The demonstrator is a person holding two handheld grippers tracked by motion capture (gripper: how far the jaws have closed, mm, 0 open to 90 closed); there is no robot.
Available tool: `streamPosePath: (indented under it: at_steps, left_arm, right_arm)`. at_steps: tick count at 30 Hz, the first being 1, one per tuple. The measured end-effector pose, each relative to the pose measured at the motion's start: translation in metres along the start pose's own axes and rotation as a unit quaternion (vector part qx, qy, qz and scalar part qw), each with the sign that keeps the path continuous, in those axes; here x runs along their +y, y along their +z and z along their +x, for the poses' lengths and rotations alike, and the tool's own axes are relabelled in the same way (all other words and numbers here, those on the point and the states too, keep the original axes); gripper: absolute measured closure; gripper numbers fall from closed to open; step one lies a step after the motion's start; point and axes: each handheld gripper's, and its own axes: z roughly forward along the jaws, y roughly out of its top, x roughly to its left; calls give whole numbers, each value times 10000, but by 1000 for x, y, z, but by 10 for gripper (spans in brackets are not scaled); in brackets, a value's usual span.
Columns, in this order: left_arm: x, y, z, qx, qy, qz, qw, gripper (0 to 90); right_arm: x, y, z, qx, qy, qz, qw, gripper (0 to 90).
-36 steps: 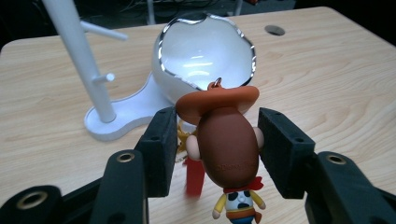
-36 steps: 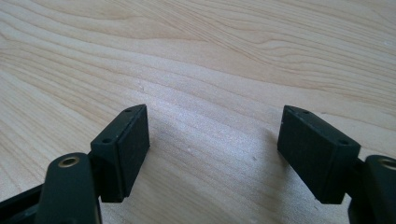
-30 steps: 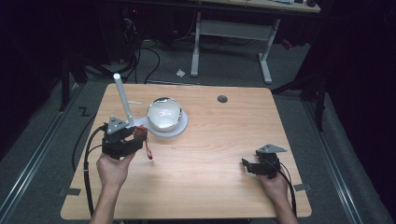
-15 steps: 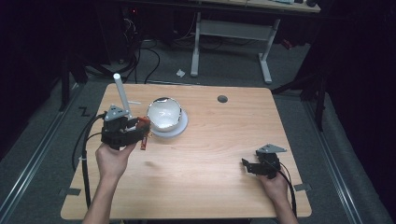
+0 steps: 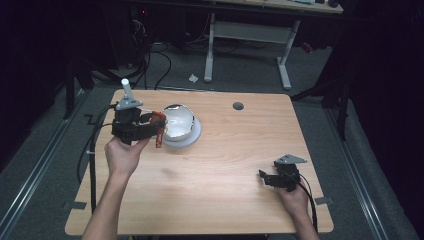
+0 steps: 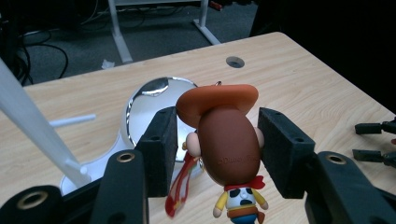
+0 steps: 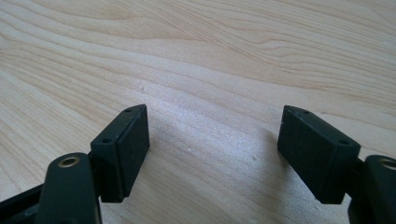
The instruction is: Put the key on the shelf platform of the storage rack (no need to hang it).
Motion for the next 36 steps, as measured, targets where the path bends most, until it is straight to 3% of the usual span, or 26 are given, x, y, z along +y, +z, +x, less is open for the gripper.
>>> streamPosePath:
  at_steps: [6, 12, 24, 25, 26, 36]
  left_arm:
    - [17, 7, 1, -41, 11, 9, 10000, 496]
    - [28, 20, 3, 92, 64, 73, 9999, 497]
    - [31, 42, 14, 119, -63, 165, 9998, 498]
    - [31, 43, 15, 110, -50, 178, 9998, 500]
    - [31, 44, 15, 163, -25, 138, 9998, 559]
    - [30, 63, 13, 258, 31, 294, 9992, 567]
  right_arm:
    - [0, 0, 0, 0, 1, 1, 10000, 250]
    - [0, 0, 0, 1, -8, -2, 10000, 250]
    - [0, 0, 0, 3, -10, -2, 10000, 250]
    - [0, 0, 0, 3, 7, 6, 10000, 250]
    - [0, 0, 0, 4, -2, 4, 10000, 250]
    - [0, 0, 0, 3, 7, 7, 10000, 250]
